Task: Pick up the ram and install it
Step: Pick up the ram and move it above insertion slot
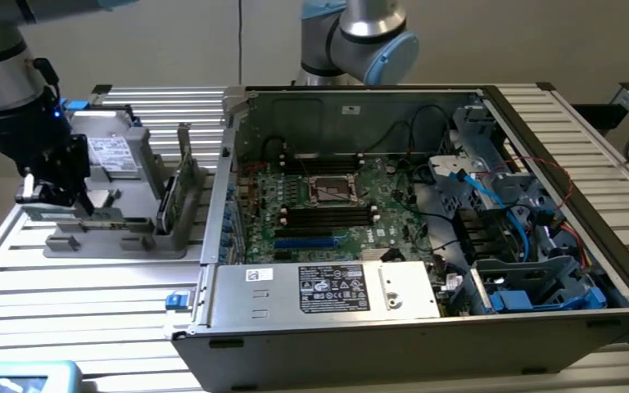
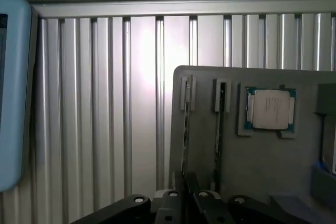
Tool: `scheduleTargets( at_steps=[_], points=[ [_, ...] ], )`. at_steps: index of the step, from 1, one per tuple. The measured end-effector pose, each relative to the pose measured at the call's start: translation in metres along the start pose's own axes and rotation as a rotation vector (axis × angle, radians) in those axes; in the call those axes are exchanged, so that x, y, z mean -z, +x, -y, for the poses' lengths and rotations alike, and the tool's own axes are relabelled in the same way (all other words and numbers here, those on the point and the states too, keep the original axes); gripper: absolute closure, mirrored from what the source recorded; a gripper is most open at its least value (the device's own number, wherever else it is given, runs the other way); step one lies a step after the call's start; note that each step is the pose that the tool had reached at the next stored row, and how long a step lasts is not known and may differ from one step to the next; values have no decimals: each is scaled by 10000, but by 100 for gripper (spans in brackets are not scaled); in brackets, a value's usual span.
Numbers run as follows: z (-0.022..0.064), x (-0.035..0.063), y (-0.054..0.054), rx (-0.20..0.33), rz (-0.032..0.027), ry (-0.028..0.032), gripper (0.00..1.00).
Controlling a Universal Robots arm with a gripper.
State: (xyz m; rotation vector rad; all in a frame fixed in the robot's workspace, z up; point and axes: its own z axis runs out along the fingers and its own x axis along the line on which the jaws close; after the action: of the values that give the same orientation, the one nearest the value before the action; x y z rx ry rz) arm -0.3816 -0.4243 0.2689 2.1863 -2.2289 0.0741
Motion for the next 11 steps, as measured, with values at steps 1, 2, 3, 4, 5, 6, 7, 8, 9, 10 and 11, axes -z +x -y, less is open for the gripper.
scheduleTargets(
  at_steps=[1, 2, 3, 4, 5, 6, 7, 8, 9, 10, 11],
  points=[
    [1, 46, 3, 8, -1, 0, 87],
    [2, 91, 6, 15, -1, 1, 87],
    [3, 136, 8, 22, -2, 0, 87],
    [4, 185, 11, 28, -2, 1, 87],
    [5, 229, 14, 33, -3, 2, 87],
    [6, 274, 17, 37, -3, 0, 87],
    [7, 318, 20, 39, -3, 2, 87],
    [9, 364, 23, 42, -2, 2, 87],
    [13, 409, 26, 44, -3, 2, 87],
    [19, 455, 29, 44, -2, 2, 87],
    [25, 500, 31, 44, -3, 1, 87]
  ],
)
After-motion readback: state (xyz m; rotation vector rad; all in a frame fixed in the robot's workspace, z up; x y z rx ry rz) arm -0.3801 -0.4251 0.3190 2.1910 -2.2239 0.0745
